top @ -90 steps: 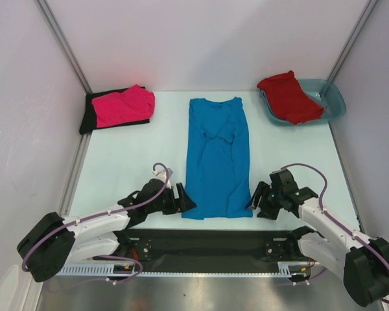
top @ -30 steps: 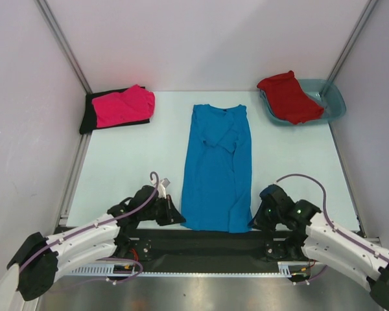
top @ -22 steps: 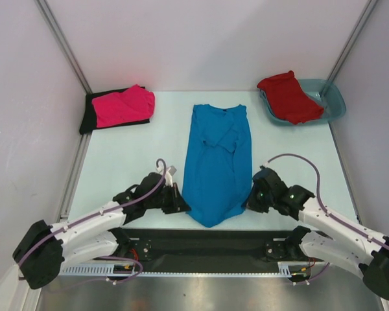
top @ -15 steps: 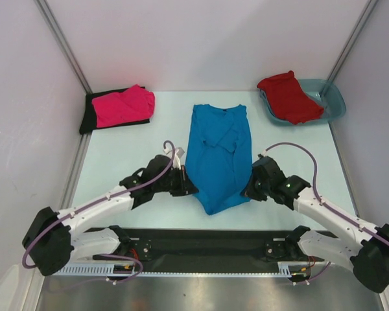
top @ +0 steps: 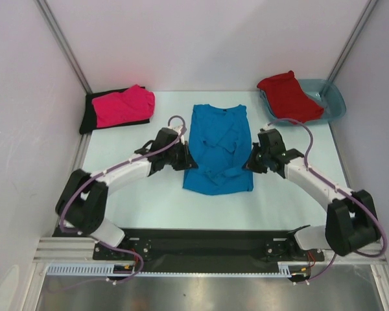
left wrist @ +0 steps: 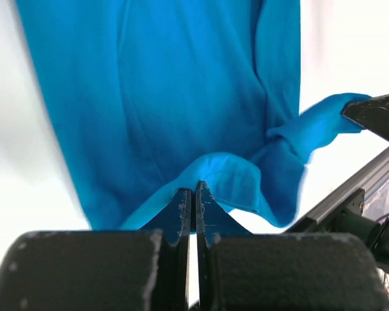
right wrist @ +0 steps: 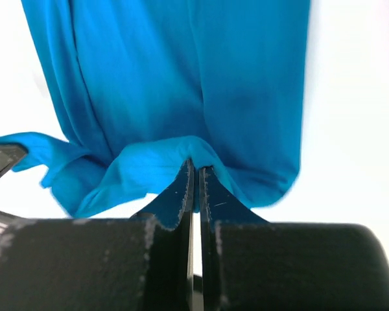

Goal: Fold and stack the t-shirts
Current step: Fold the tshirt

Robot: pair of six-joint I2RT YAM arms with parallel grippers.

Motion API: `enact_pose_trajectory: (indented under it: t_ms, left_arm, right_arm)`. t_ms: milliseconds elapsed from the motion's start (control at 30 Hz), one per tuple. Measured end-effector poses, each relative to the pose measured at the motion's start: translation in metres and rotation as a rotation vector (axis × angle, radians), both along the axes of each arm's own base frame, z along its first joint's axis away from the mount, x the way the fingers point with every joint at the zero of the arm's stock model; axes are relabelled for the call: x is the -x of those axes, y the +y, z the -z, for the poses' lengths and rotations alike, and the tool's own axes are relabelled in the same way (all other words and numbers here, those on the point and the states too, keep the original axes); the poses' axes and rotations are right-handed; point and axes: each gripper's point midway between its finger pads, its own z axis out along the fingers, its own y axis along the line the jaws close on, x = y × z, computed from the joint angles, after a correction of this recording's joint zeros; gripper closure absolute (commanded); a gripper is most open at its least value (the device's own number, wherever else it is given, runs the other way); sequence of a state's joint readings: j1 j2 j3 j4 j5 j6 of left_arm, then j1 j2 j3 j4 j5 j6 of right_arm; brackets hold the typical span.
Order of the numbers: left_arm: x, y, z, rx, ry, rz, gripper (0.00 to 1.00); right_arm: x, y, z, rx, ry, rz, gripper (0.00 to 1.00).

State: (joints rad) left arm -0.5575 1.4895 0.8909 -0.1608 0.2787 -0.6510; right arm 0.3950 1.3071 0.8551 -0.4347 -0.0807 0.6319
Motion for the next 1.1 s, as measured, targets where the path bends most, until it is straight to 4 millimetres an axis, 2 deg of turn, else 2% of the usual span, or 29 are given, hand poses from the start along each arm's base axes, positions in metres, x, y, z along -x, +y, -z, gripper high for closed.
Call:
enact_pose_trajectory:
  t_ms: [133,267,533,633,767,967,1100]
  left_arm:
    - [-0.025,-0.010,0.011,0.005,0.021,0.013,1.00]
    - [-0.047,-0.010,0.018,0.004,0.034,0.006,1.00]
    - [-0.107,0.007,-0.004,0.018,-0.039,-0.047,1.00]
    - [-0.124,0.014,-0.004,0.026,-0.045,-0.058,1.00]
    - [-0.135,0.015,0.011,0.028,-0.019,-0.050,1.00]
    - [-0.131,0.010,0.044,0.041,0.062,-0.017,1.00]
    - [-0.133,0.008,0.055,0.053,0.086,-0.006,1.00]
  right_arm:
    - [-0.024,0.003,0.007,0.001,0.012,-0.019,1.00]
    - [-0.048,0.005,0.013,0.002,0.020,-0.030,1.00]
    - [-0.085,-0.012,0.025,0.018,0.027,0.007,1.00]
    - [-0.096,-0.019,0.031,0.024,0.036,0.022,1.00]
    - [-0.111,-0.027,0.038,0.034,0.045,0.039,1.00]
    - [-0.129,-0.037,0.044,0.038,0.047,0.058,1.00]
    - [-0.140,-0.046,0.048,0.028,0.048,0.077,1.00]
